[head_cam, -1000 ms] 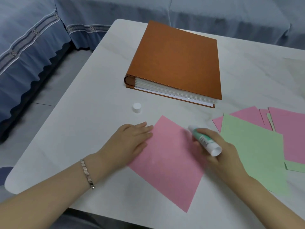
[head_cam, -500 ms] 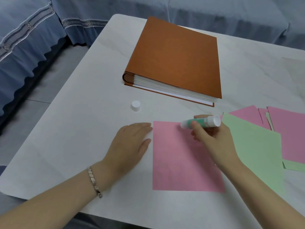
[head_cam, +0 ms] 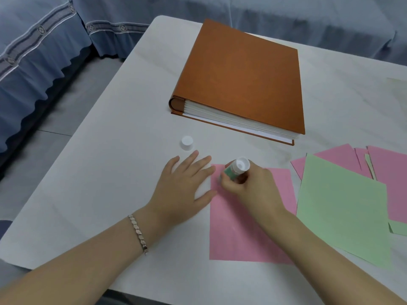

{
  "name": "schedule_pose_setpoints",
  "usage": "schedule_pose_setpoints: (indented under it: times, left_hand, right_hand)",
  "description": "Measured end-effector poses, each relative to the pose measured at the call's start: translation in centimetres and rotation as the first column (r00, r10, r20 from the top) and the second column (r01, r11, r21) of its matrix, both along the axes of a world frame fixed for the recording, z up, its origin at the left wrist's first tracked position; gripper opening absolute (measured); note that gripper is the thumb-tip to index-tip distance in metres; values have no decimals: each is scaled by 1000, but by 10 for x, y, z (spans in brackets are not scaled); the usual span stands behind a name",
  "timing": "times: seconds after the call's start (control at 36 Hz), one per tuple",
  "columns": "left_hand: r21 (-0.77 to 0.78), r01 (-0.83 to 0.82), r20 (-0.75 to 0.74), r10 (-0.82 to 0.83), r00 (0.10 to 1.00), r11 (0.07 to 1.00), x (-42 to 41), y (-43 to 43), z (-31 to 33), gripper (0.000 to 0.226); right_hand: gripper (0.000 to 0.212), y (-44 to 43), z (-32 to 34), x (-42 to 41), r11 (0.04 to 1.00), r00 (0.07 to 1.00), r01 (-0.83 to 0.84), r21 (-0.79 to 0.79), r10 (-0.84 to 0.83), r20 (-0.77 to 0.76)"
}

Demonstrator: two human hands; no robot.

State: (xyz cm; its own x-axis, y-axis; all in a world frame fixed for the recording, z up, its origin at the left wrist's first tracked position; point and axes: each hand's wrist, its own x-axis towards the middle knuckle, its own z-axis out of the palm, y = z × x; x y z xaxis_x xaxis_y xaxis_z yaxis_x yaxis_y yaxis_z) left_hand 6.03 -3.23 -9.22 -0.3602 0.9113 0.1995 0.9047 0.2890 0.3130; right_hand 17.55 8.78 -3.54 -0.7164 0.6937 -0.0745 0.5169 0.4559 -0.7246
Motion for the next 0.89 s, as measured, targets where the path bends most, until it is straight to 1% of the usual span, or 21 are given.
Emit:
schedule_pose_setpoints:
  times: [0.11, 0.28, 0.5, 0.58, 0.64, 0.69, 0.75, 0.78, 0.83, 0.89]
  left_hand:
    - [27, -2, -24, 3, 1000, 1000, -1, 0, -1, 49]
    - [29, -3, -48, 4, 999, 1000, -1, 2, 1, 49]
    - [-9, -18, 16, 19, 1000, 1000, 0, 1, 1, 51]
    - [-10, -23, 43, 23, 999, 1000, -1, 1, 0, 51]
    - [-2, -26, 56, 26, 998, 1000, -1, 0, -1, 51]
    - [6, -28, 65, 28, 997, 1000, -1, 0, -1, 51]
    - [14, -34, 66, 33, 997, 999, -2, 0, -1, 52]
    - [18, -37, 65, 36, 997, 999, -2, 0, -1, 52]
    - [20, -41, 65, 40, 997, 999, -1, 1, -1, 53]
    - [25, -44, 67, 42, 997, 999, -1, 1, -2, 53]
  right_hand:
    - [13, 2, 1, 0, 1000, 1000, -21, 13, 21, 7]
    - [8, 16, -2, 16, 998, 998, 53, -13, -53, 16]
    - [2, 42, 2, 44, 990, 989, 136, 39, -139, 60]
    - [6, 51, 7, 49, 990, 985, 136, 41, -140, 104]
    - [6, 54, 13, 50, 985, 982, 166, 39, -169, 82]
    - [2, 52, 20, 46, 979, 979, 205, 23, -205, 13]
    - [3, 44, 22, 37, 983, 982, 184, 1, -184, -41]
    - [7, 39, 21, 32, 989, 988, 146, -8, -146, -54]
    - [16, 27, 15, 19, 997, 996, 72, -25, -74, -53]
    - [17, 19, 8, 6, 998, 998, 37, -44, -39, -55]
